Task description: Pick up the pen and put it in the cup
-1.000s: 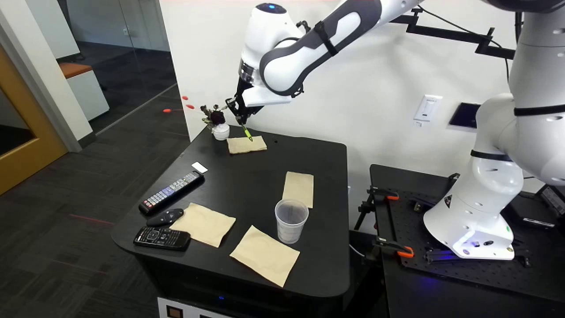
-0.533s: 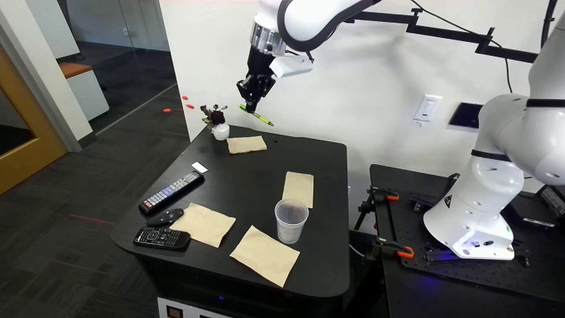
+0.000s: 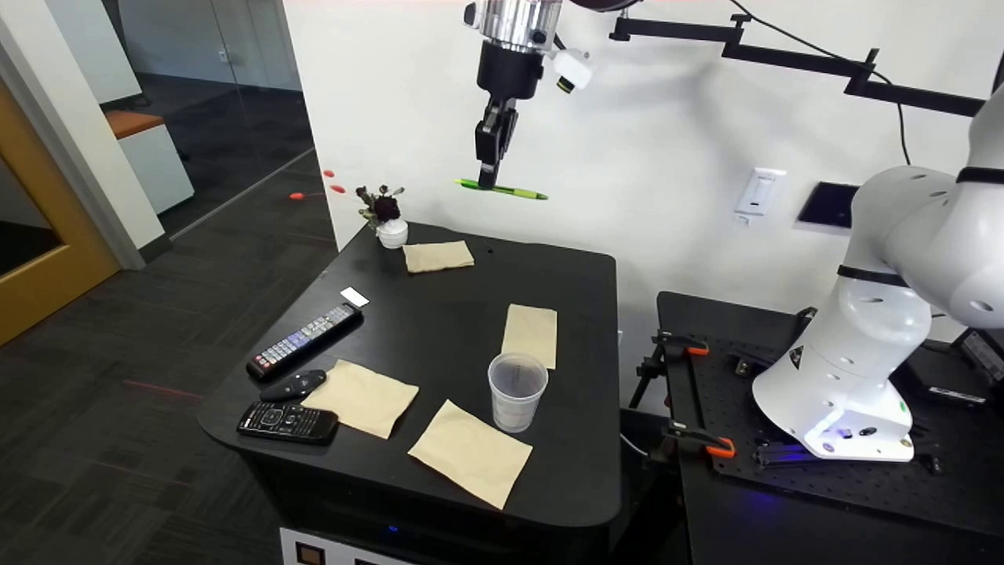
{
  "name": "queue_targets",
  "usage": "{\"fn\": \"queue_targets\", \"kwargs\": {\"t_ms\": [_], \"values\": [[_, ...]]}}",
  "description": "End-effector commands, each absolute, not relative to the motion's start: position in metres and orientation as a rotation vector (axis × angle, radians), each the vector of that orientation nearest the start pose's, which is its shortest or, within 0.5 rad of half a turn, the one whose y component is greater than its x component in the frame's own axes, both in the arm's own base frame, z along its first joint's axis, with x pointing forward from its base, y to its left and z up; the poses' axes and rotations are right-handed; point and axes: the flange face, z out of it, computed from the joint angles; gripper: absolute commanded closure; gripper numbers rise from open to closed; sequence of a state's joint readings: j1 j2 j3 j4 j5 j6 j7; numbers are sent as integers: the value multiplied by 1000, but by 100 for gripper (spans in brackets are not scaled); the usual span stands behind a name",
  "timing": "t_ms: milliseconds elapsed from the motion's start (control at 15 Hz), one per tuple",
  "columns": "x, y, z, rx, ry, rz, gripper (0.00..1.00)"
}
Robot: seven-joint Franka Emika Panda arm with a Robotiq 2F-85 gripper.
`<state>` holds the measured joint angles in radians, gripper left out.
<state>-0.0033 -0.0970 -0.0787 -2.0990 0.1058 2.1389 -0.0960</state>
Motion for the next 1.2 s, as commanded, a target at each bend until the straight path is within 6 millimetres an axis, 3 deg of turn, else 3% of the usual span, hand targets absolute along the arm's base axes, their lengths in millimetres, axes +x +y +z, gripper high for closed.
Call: {"fn": "queue_targets", "kwargs": {"t_ms": [0, 533, 600, 1133], "values": [[535, -40, 477, -3045, 56, -222, 90], [537, -42, 471, -3047, 62, -206, 90], [537, -42, 471, -3047, 62, -206, 97], [551, -20, 449, -2804, -223, -426, 97]]}}
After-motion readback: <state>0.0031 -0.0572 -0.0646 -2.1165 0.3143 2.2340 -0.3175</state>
